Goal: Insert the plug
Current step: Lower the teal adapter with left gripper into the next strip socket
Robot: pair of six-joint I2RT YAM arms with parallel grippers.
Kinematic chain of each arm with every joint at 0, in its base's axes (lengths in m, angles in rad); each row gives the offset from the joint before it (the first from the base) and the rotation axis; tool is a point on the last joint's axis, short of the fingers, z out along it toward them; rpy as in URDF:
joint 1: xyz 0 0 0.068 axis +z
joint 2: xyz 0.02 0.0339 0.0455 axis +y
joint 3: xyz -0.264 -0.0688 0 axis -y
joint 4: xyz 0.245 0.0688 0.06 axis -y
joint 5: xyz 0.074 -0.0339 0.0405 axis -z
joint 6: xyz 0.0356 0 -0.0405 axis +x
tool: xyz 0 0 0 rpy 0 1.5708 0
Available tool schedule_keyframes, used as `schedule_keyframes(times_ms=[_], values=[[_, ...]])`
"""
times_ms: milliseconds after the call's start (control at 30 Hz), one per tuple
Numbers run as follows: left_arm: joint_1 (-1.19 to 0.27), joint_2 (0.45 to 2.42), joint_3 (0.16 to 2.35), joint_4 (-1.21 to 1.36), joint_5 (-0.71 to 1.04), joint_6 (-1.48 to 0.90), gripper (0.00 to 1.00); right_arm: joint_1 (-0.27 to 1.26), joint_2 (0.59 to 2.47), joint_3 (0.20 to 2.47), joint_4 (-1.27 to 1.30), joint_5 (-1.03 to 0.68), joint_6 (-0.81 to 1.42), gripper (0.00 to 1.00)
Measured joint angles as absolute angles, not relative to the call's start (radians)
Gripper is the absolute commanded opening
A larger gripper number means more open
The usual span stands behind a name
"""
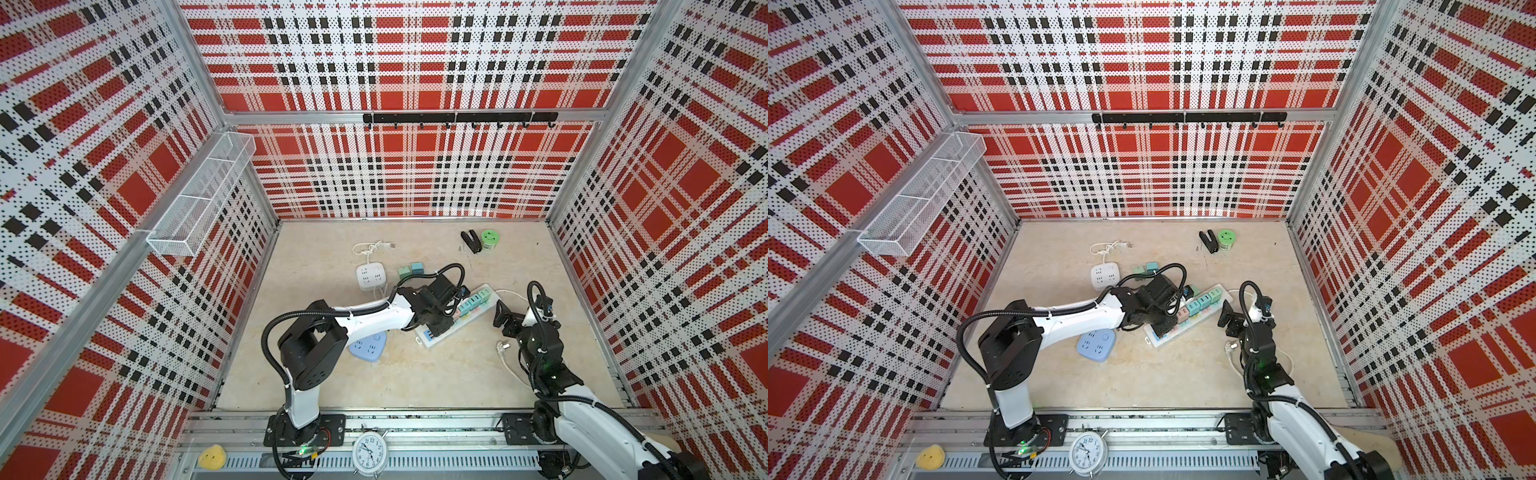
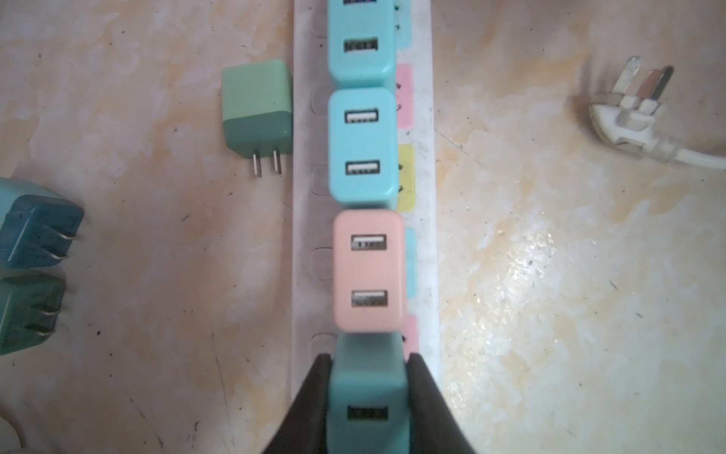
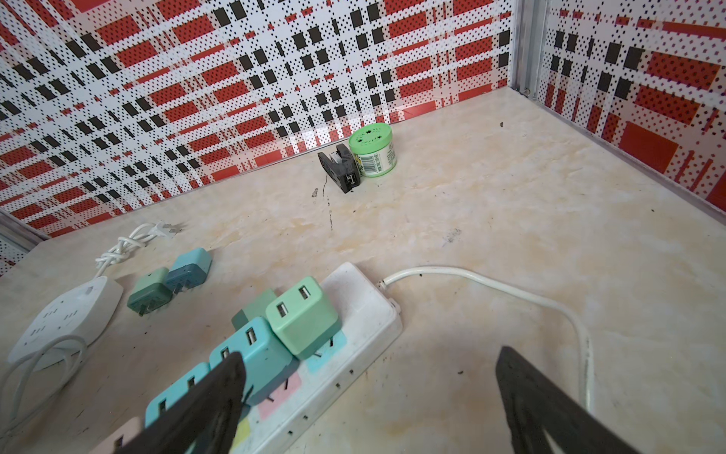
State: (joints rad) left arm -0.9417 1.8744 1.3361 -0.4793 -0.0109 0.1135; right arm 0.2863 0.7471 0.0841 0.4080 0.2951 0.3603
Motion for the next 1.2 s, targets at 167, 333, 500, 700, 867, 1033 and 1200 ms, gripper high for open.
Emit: schedule_keyframes(times_ms=[167,333,500,700,867,1033,1200], values=[[-0.942,1.904,1.366,-0.503,-0.012,0.113,0.0,0.286,0.75,0.084,0.408,0.295,0.36,1.0],[-0.929,1.929,1.399,-0.534,0.01,0.113,0.0,0.286,0.762,0.086,0.408,0.292,0.36,1.0],[-0.918,1.94,1.416,-0.554,0.034,0.113,0.0,0.286,0.765,0.088,0.409,0.291,0.36,1.0],[-0.929,1.94,1.415,-0.554,0.002,0.118,0.0,0.286,0.772,0.088,0.408,0.288,0.36,1.0],[-0.937,1.936,1.405,-0.542,-0.015,0.122,0.0,0.286,0.773,0.088,0.408,0.288,0.36,1.0],[-0.934,1.917,1.369,-0.498,-0.008,0.125,0.05,0.286,0.773,0.09,0.408,0.288,0.36,1.0],[-0.931,1.91,1.344,-0.467,-0.006,0.132,0.54,0.286,0.775,0.09,0.408,0.282,0.36,1.0]])
